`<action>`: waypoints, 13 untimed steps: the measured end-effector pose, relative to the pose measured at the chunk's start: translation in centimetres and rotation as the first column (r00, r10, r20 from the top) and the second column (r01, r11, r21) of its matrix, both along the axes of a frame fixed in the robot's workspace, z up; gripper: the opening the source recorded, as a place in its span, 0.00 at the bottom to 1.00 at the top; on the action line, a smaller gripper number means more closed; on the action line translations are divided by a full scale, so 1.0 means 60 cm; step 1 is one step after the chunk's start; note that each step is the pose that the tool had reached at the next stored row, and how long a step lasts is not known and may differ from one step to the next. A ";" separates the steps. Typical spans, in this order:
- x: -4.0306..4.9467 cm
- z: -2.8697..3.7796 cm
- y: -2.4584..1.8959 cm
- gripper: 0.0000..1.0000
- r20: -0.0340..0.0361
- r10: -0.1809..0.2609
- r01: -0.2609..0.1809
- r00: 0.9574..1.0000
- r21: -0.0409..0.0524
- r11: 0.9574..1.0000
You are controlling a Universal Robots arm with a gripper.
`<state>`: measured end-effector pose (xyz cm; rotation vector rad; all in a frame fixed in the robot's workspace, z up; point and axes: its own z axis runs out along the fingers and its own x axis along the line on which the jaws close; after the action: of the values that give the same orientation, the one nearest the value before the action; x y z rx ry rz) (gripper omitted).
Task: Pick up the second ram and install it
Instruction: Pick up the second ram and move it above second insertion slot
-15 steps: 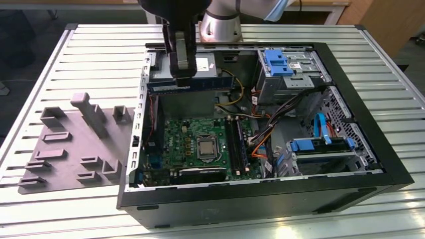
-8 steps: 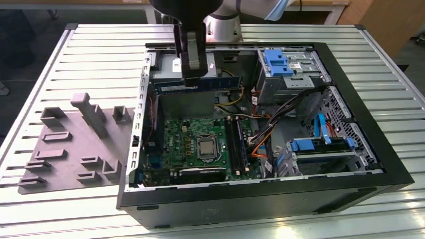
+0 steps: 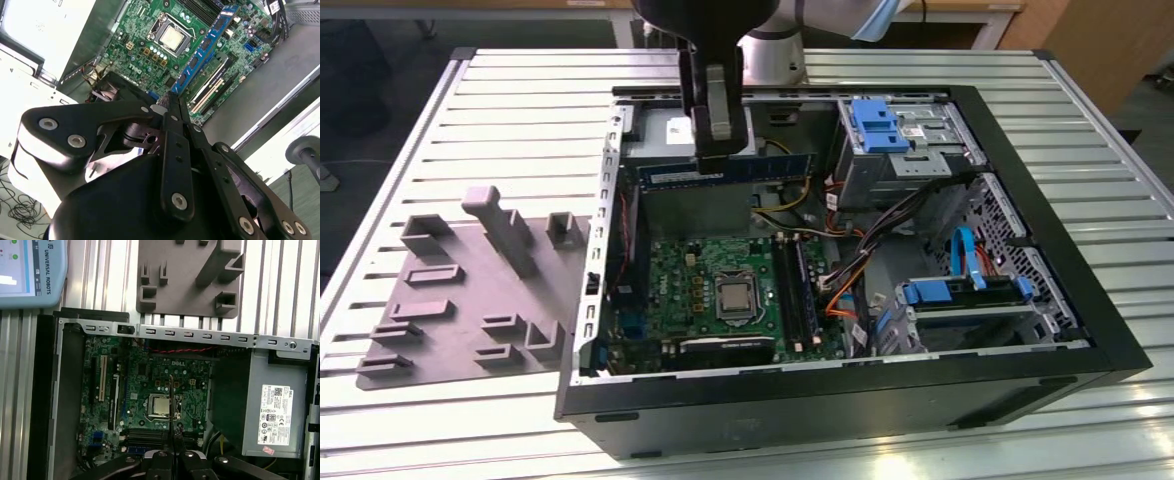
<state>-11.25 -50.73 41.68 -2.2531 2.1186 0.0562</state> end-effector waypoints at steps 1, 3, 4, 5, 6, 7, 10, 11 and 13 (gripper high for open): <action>0.000 0.000 0.0000 0.12 0.000 0.000 0.000 1.000 0.000 1.000; 0.000 -0.002 0.0001 0.12 0.000 0.000 0.000 1.000 0.000 1.000; 0.000 -0.003 0.0000 0.12 0.000 0.000 0.000 1.000 0.000 1.000; 0.001 -0.004 0.0000 0.12 0.000 0.000 0.000 1.000 0.000 1.000; 0.001 -0.005 0.0000 0.12 0.000 0.000 0.000 1.000 0.000 1.000; 0.002 -0.007 0.0000 0.12 0.000 0.000 0.000 1.000 0.000 1.000; 0.003 -0.011 0.0000 0.12 -0.001 0.000 0.000 1.000 0.000 1.000; 0.003 -0.012 0.0000 0.12 -0.002 0.000 0.000 1.000 0.000 1.000; 0.004 -0.015 0.0000 0.12 -0.002 0.000 0.000 1.000 0.000 1.000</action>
<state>-11.00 -50.73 40.79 -2.2541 2.1199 0.0587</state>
